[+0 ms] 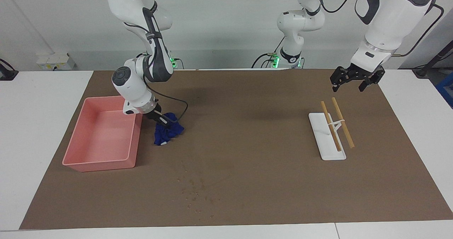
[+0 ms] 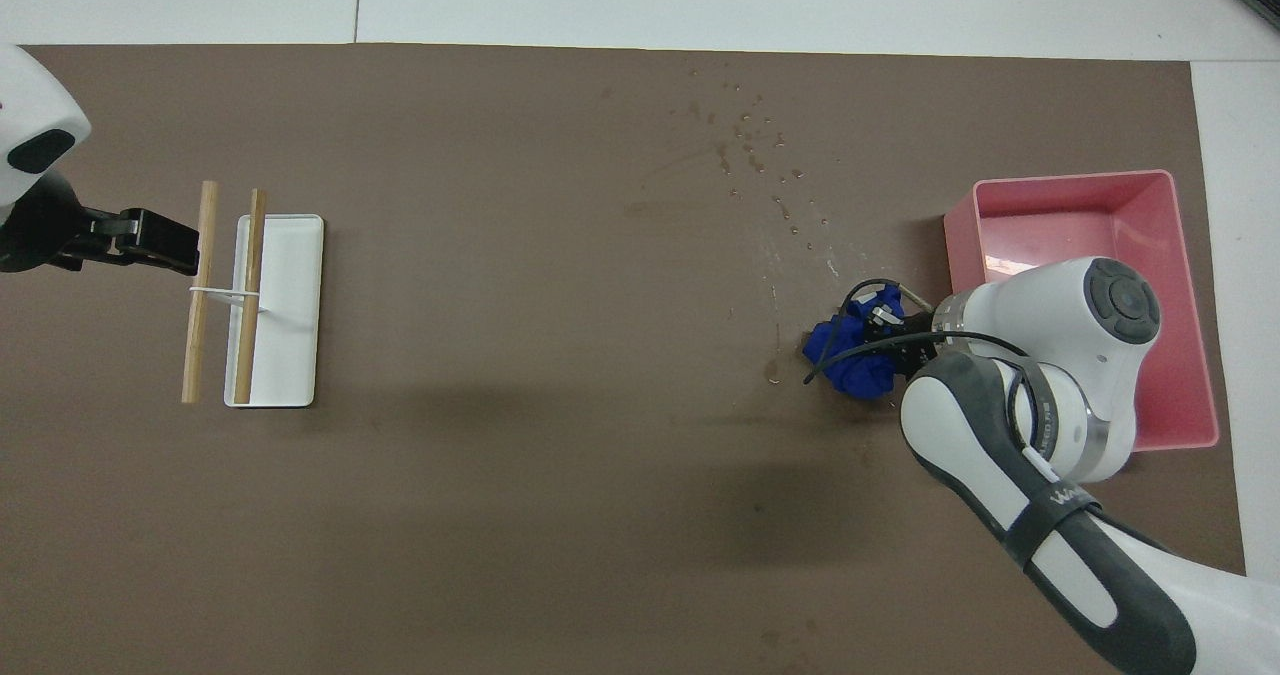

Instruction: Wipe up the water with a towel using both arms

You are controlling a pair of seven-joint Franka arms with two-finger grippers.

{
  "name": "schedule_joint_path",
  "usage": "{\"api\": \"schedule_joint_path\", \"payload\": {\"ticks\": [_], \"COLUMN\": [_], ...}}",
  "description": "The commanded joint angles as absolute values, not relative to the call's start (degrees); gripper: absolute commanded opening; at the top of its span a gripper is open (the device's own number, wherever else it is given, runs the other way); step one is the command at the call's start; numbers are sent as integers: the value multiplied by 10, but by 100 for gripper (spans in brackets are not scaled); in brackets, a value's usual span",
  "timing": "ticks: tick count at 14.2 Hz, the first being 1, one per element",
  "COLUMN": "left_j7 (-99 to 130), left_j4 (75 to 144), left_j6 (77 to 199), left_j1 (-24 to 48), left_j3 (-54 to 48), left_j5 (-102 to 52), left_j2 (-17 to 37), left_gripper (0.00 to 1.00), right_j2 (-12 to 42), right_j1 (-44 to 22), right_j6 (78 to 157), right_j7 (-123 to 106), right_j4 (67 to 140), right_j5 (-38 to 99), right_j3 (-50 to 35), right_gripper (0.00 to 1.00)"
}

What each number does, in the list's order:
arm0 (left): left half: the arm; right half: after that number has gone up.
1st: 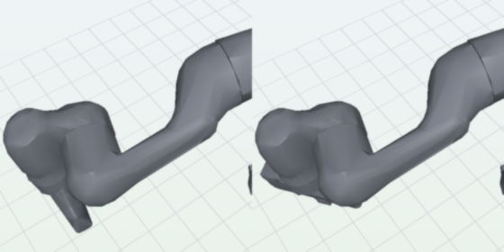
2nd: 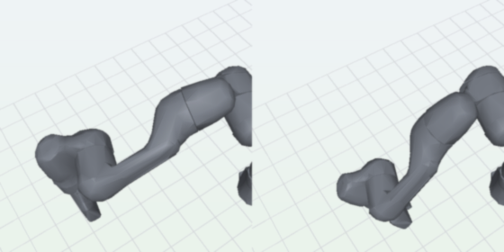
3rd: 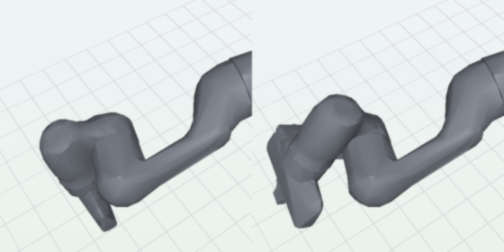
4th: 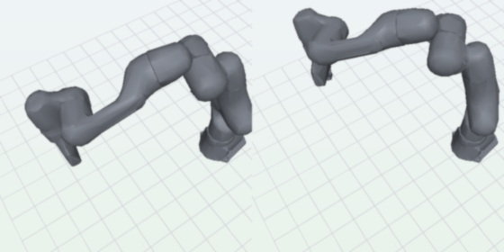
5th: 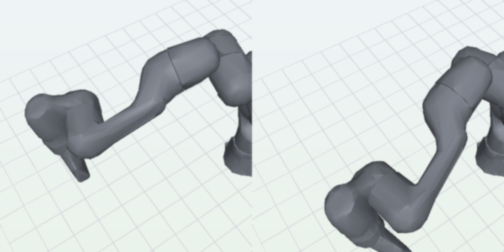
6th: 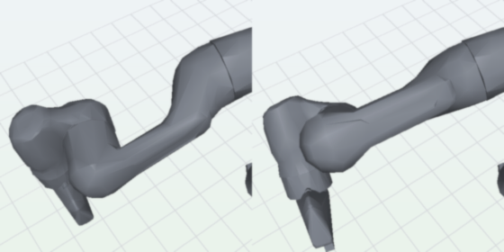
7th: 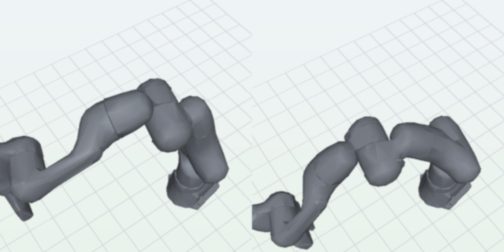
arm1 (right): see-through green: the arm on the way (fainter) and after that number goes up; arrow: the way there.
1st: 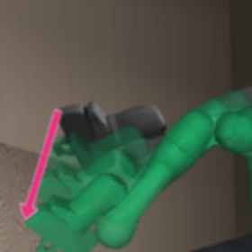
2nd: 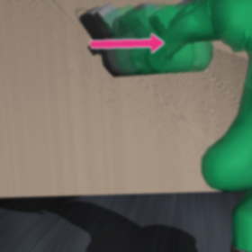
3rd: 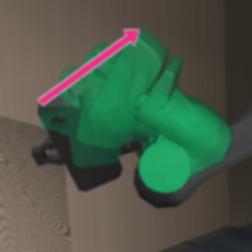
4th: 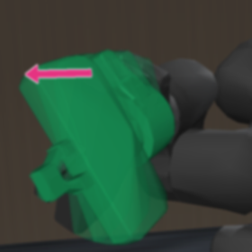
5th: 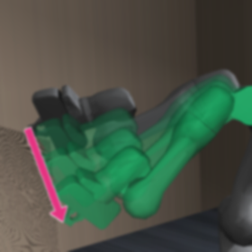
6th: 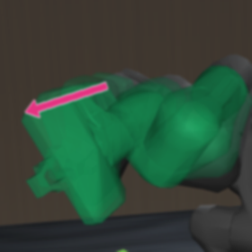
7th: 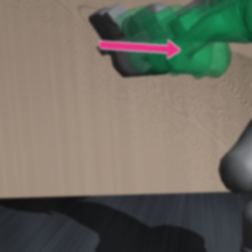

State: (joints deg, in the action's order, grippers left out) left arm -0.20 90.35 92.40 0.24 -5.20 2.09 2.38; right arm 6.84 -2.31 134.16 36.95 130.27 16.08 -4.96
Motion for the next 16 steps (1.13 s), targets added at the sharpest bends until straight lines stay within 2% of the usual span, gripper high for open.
{"api": "schedule_joint_path", "payload": {"ticks": [1, 5, 9, 12, 14, 16], "left_j7": [-11, -11, -7, -7, -7, -7], "left_j4": [896, 894, 908, 909, 909, 910], "left_j6": [895, 881, 882, 882, 883, 883], "left_j1": [-9, -12, -15, -11, -11, -11], "left_j3": [-53, -53, -49, -50, -50, -50], "left_j5": [-5, -25, -25, -25, -25, -25], "left_j2": [10, -6, -16, -17, -17, -17], "left_gripper": [100, 100, 100, 100, 100, 100], "right_j2": [37, -3, -60, -83, -86, -91], "right_j1": [0, 9, 11, 11, 20, 45], "right_j6": [1287, 1203, 1142, 1063, 998, 976], "right_j7": [355, 339, 327, 337, 338, 319], "right_j4": [1369, 1390, 1374, 1303, 1228, 1184], "right_j5": [146, 146, 146, 146, 142, 109], "right_j3": [-56, -55, -55, -55, -53, -53], "right_gripper": [0, 0, 0, 0, 0, 0]}}
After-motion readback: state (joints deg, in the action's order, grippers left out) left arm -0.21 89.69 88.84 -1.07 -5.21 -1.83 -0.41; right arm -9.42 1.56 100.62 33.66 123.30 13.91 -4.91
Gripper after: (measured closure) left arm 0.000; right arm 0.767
